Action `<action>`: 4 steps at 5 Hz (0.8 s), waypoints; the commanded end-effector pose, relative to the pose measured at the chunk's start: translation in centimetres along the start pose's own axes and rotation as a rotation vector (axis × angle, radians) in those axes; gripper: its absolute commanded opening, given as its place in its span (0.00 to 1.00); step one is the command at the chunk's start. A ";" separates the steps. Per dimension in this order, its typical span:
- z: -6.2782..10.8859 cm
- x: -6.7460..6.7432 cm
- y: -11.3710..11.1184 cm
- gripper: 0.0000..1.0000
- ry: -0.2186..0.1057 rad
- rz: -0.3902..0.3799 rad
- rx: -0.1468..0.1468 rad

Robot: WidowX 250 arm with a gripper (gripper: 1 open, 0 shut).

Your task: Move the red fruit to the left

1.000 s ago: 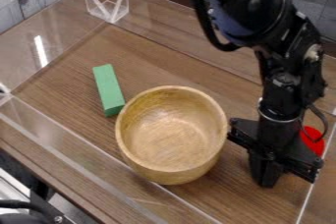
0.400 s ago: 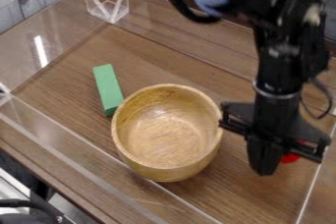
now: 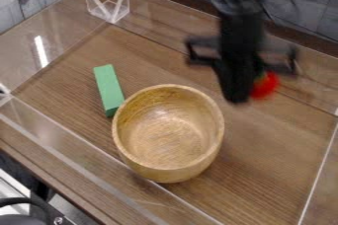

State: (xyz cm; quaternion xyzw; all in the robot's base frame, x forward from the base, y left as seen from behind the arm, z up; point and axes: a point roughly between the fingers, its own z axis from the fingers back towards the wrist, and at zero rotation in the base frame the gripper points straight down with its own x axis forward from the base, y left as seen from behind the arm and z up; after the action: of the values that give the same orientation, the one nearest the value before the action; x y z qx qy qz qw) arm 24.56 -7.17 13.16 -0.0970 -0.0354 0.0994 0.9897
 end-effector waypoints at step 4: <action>3.3 5.6 7.7 0.00 -0.159 0.257 -0.009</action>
State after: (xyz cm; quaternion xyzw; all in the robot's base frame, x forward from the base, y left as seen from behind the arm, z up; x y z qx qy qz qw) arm 27.38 1.98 13.59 -0.0946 -0.0741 0.2390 0.9635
